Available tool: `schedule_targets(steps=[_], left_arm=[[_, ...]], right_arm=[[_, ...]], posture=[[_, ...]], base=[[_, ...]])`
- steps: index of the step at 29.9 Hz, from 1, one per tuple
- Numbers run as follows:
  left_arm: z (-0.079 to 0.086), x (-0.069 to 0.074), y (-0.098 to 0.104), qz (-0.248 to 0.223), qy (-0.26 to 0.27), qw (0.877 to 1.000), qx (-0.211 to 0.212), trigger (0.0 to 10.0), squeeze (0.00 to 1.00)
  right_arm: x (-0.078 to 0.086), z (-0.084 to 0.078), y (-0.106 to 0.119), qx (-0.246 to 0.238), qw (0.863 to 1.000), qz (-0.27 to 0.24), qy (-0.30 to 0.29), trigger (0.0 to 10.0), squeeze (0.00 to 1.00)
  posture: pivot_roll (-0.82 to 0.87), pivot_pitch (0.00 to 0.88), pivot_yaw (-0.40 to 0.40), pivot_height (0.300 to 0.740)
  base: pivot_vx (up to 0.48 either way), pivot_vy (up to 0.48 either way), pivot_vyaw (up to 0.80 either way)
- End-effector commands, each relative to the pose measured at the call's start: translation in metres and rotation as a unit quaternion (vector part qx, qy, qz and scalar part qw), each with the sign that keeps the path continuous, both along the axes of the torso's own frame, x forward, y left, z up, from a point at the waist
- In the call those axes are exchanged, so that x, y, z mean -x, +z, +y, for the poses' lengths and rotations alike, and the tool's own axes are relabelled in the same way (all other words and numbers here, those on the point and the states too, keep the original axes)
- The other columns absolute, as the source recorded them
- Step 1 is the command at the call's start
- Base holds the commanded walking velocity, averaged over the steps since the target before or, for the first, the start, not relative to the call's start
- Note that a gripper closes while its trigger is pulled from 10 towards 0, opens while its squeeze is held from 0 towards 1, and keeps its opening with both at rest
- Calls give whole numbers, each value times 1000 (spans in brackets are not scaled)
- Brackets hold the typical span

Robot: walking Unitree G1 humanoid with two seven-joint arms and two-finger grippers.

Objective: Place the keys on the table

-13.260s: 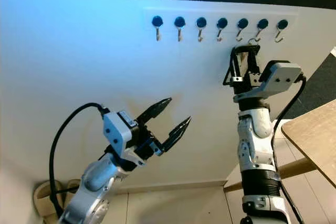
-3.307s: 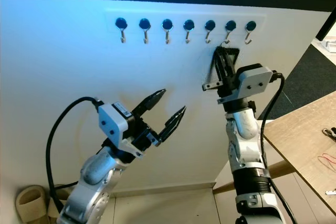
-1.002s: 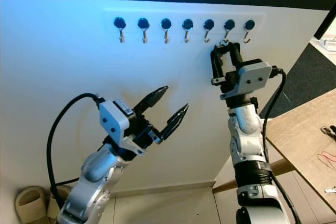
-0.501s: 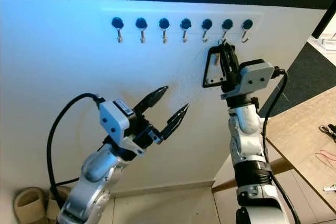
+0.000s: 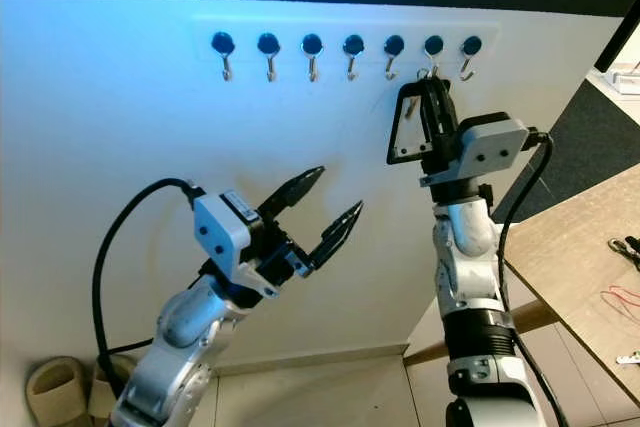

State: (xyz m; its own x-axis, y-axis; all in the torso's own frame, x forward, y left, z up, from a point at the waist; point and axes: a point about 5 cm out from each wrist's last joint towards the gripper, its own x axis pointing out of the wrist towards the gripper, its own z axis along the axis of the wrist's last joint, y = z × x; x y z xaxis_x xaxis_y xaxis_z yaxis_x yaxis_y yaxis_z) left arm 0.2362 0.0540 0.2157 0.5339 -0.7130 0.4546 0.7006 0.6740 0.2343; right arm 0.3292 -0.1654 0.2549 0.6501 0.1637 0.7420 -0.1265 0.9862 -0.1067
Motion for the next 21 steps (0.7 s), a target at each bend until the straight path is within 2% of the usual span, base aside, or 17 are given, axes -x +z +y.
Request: schedule_targets(steps=[1,2,3,6,7,8,9,10,19,21], left_arm=[[-2,4,0,-4,-9,1000,-9,10000,0],[-2,4,0,-4,-9,1000,-9,10000,0],[-2,4,0,-3,-10,1000,-11,10000,0],[-2,4,0,-3,-10,1000,-12,10000,0],[-3,4,0,-3,-11,1000,-12,10000,0],[-3,4,-1,-2,-11,1000,-13,10000,0],[-3,4,-1,-2,-11,1000,-13,10000,0],[-3,4,-1,-1,-12,1000,-14,10000,0],[-4,3,-1,-1,-14,1000,-16,10000,0],[-4,2,-1,-2,-14,1000,-16,10000,0]], right_arm=[[3,2,2,-2,1000,-4,4,431,0],[3,2,2,-2,1000,-4,4,431,0],[3,3,3,-2,1000,-5,6,1765,0],[3,3,3,-2,1000,-4,6,1961,0],[2,3,1,-2,1000,0,6,3451,0],[2,3,-3,1,1000,10,4,8235,0],[2,3,-3,1,1000,10,4,8235,0],[1,2,-10,3,1000,28,-1,10000,0],[-6,-5,-30,-6,995,101,-20,10000,0],[-6,-5,-30,-9,994,104,-18,10000,0]], posture=[[80,98,-64,740],[80,98,-64,740],[80,99,-65,740],[80,99,-65,740],[80,101,-65,740],[80,101,-65,740],[80,101,-65,740],[80,103,-63,740],[75,110,-60,740],[75,110,-60,740]], base=[[0,0,0],[0,0,0],[0,0,0],[0,0,0],[0,0,0],[0,0,0],[0,0,0],[0,0,0],[0,0,0],[0,0,0]])
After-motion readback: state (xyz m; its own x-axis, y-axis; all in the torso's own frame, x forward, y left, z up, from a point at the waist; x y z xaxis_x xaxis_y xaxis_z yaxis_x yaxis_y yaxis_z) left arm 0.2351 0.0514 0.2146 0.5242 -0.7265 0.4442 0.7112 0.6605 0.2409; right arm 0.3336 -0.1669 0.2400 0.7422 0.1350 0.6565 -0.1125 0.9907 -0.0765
